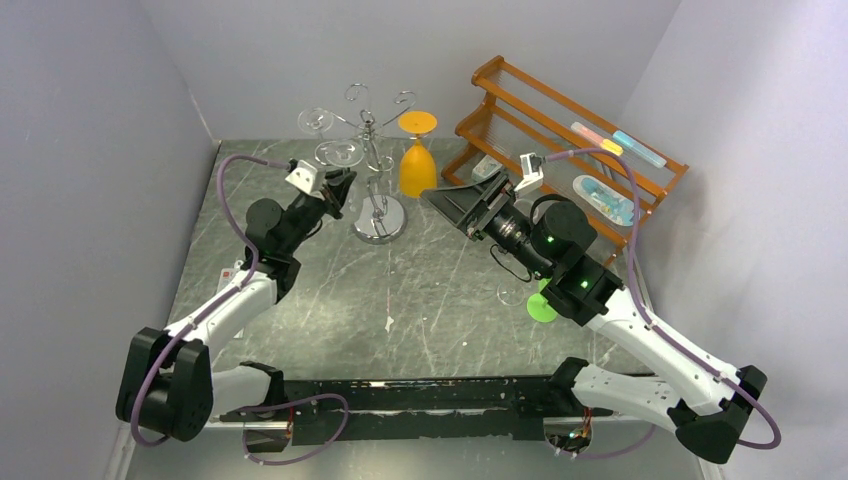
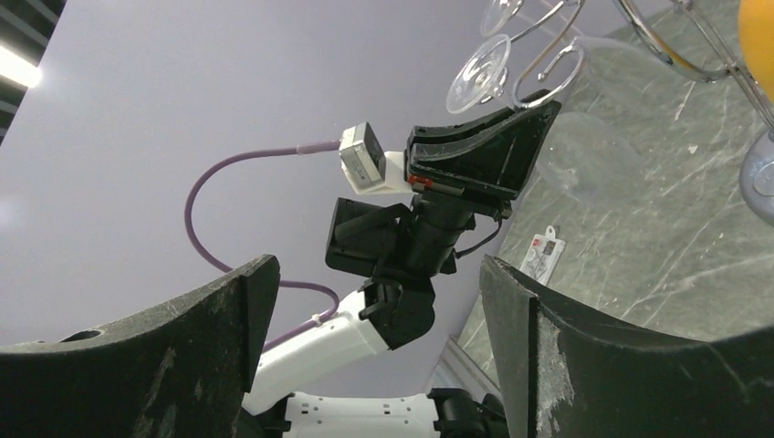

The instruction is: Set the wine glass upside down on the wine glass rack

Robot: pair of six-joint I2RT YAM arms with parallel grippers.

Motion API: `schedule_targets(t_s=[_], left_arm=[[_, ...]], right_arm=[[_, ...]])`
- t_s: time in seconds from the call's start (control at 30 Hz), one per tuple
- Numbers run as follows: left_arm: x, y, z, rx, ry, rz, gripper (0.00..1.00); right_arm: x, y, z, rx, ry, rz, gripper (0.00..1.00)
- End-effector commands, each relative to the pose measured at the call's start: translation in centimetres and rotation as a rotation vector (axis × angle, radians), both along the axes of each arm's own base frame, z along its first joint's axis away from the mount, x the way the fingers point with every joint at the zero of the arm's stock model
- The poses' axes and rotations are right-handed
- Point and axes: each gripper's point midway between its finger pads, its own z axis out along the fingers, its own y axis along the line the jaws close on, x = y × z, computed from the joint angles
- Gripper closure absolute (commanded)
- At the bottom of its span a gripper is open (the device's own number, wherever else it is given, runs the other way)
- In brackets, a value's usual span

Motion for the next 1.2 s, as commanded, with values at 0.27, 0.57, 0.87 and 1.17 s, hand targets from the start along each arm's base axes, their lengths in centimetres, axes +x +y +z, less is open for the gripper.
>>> schedule_targets(t_s=[0.27,0.57,0.87,1.17], left_arm=[[2.0,0.8,3.4,-0.071,-0.110,0.066,0.95],[2.5,2.2,3.9,-0.124,-0.118,0.145,0.95],[3.2,2.2,3.4,-0.122,-0.080,0.159,0.95],[4.8,3.0,3.0,-0.128,-0.033,0.227,0.95]], right_arm=[[-0.3,-0.2,0.2,0.017,-0.008,0.003,0.16],[-0.4,-0.4,0.3,0.017,-0.014,0.002,0.17],[-0.3,-0.3,0.2,0.018,-0.012,0.002,0.17],[-0.4,-0.3,0.3,0.022,-0.013,0.004,0.18]])
